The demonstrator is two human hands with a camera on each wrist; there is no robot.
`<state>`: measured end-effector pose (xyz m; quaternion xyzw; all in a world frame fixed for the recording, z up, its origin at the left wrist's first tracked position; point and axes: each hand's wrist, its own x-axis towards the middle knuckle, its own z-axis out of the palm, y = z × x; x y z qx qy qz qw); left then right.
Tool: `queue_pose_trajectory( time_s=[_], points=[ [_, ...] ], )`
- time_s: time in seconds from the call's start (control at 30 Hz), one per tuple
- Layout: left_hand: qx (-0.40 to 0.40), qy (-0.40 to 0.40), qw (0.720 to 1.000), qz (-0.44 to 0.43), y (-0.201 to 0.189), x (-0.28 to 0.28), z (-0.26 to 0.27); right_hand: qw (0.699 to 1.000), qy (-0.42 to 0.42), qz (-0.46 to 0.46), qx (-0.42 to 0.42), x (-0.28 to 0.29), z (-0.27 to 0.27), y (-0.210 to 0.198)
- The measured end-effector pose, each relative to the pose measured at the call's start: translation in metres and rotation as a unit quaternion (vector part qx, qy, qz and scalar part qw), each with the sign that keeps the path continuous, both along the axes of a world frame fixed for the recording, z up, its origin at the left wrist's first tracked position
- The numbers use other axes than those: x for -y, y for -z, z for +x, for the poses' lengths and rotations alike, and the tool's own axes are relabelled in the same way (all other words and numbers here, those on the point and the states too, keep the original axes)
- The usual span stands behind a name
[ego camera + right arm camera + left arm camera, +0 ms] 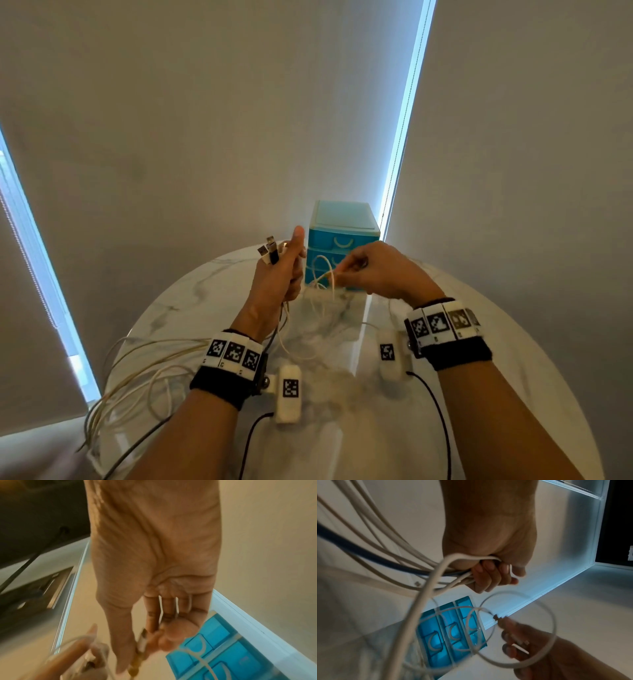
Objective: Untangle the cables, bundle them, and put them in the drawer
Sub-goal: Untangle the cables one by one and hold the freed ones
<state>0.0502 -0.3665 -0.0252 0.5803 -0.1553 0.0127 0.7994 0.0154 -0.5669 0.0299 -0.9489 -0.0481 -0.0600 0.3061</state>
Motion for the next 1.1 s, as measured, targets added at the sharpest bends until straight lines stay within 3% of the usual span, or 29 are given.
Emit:
queue_pose_trajectory(
  time_s=[0.1,0.23,0.37,0.43,0.53,0.77,0.97,1.1],
  points=[
    [0.037,0.044,0.997,0.045,0.001,0.003,-0.003,0.979,0.006,0.186,0.077,0.0,-0.013,0.006],
    [0.077,0.065,0.988,0.116,0.003,0.01,-0.009,0.899,0.011,0.423,0.113,-0.006,-0.018,0.029],
    [0.032,0.013,0.992,0.124,0.007,0.013,-0.005,0.9,0.045,0.412,0.138,0.0,-0.024,0.045],
    [-0.01,-0.034,0.996,0.082,0.009,0.01,0.0,0.896,0.085,0.4,0.173,0.007,-0.025,0.049],
    [-0.049,-0.09,0.995,0.016,0.012,0.003,0.01,0.85,0.141,0.447,0.24,0.022,-0.024,0.055],
    [-0.042,-0.138,0.988,0.049,0.009,0.007,0.008,0.773,0.122,0.556,0.279,0.036,-0.021,0.055],
    [0.052,-0.062,0.988,0.131,-0.004,0.012,-0.012,0.821,0.064,0.518,0.233,0.002,-0.029,0.052],
    [0.088,-0.057,0.983,0.152,-0.013,0.014,-0.025,0.852,0.025,0.486,0.191,-0.019,-0.028,0.059]
  ],
)
